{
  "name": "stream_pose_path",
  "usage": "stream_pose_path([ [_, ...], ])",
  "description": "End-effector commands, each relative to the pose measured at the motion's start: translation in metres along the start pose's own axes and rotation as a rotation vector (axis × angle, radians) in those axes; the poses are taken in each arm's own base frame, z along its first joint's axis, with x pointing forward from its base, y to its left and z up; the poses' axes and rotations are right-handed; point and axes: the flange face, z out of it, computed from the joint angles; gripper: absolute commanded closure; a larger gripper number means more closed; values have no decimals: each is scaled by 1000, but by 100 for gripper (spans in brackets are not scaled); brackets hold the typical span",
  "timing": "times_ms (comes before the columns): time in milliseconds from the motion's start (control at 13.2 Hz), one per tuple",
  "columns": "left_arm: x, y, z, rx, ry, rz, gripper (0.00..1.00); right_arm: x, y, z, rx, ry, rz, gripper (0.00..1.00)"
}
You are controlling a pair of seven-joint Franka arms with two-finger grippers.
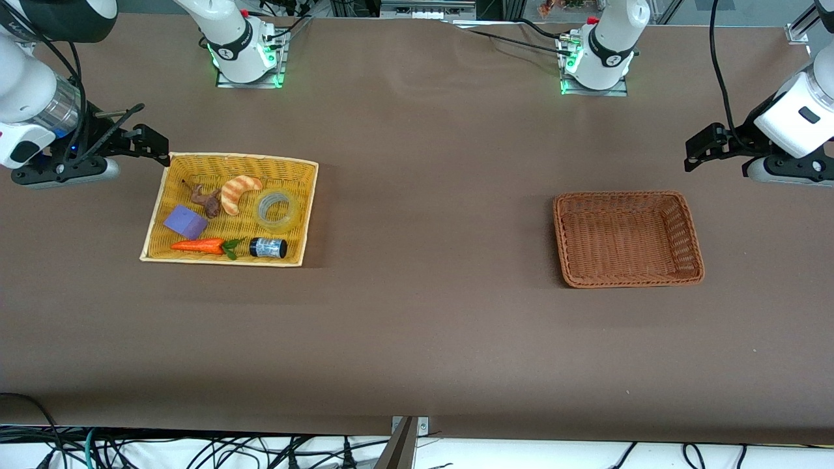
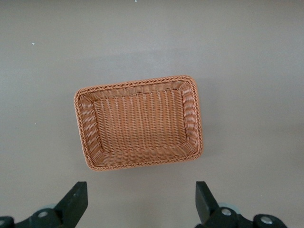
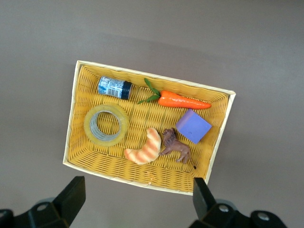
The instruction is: Transfer tape with both arms
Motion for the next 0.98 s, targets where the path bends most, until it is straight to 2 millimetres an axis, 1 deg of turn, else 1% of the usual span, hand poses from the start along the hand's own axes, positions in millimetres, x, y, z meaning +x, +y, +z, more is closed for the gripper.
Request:
stream_pose_path([
  [0, 2, -3, -7, 9, -4, 21, 0, -5, -1, -1, -1, -9, 2, 0],
  [529, 2, -3, -7, 9, -4, 21, 0, -5, -1, 0, -3, -13, 2, 0],
  [680, 2, -1, -7, 11, -4, 24, 0, -6, -1, 3, -1, -16, 2, 0],
  [907, 2, -3, -7, 9, -4, 19, 0, -6, -1, 3, -1, -21, 3, 0],
])
